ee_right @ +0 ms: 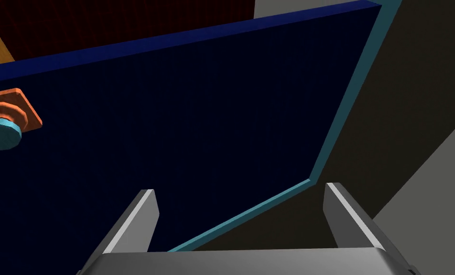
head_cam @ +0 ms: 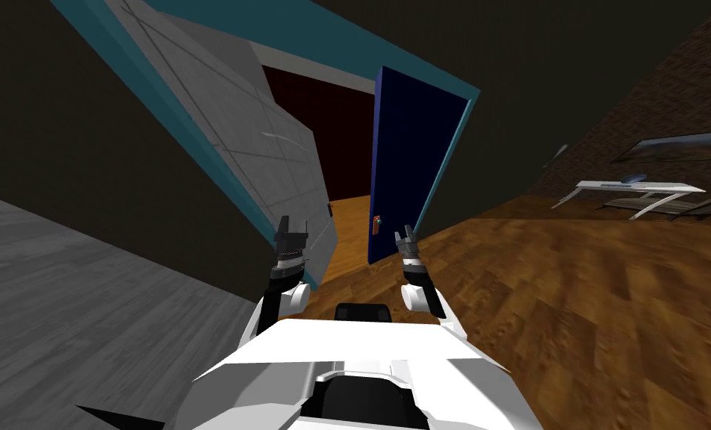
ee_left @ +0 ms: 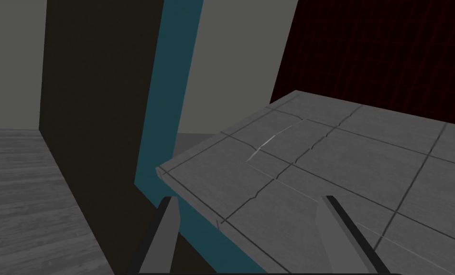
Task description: Push the door open
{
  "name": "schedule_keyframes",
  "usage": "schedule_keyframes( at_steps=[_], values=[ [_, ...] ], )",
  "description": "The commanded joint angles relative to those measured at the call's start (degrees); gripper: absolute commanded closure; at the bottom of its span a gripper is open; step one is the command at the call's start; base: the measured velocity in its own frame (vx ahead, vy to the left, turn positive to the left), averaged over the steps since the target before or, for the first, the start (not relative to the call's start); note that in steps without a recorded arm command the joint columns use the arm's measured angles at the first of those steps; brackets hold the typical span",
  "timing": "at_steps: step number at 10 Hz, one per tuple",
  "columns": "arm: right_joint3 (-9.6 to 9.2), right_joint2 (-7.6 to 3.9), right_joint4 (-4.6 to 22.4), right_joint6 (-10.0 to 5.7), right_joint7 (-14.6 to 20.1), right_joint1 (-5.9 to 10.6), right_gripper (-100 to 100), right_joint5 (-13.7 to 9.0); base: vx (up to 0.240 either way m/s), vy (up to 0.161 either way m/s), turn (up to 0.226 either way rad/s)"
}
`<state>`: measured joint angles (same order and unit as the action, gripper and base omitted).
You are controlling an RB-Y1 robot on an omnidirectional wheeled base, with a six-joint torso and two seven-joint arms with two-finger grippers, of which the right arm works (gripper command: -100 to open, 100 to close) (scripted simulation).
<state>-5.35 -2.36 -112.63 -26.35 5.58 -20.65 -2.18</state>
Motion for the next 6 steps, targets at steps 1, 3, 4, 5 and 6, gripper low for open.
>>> schedule_keyframes(
  at_steps=[1, 3, 4, 5, 6],
  values=[
    [-0.37, -0.72, 2.72, 0.82, 0.15, 1.29, -100, 0.14, 0.086, -0.114, 0.086],
    [-1.15, -1.26, 5.75, 1.88, 0.14, 2.62, -100, 0.48, 0.081, -0.126, 0.106],
    [-1.55, -1.52, 7.28, 2.41, 0.14, 3.28, -100, 0.65, 0.098, -0.110, 0.086],
    [-1.94, -1.75, 8.81, 2.94, 0.13, 3.95, -100, 0.82, 0.067, -0.108, 0.096],
    [-2.34, -1.98, 10.34, 3.47, 0.13, 4.61, -100, 0.99, 0.076, -0.112, 0.116]
  ],
)
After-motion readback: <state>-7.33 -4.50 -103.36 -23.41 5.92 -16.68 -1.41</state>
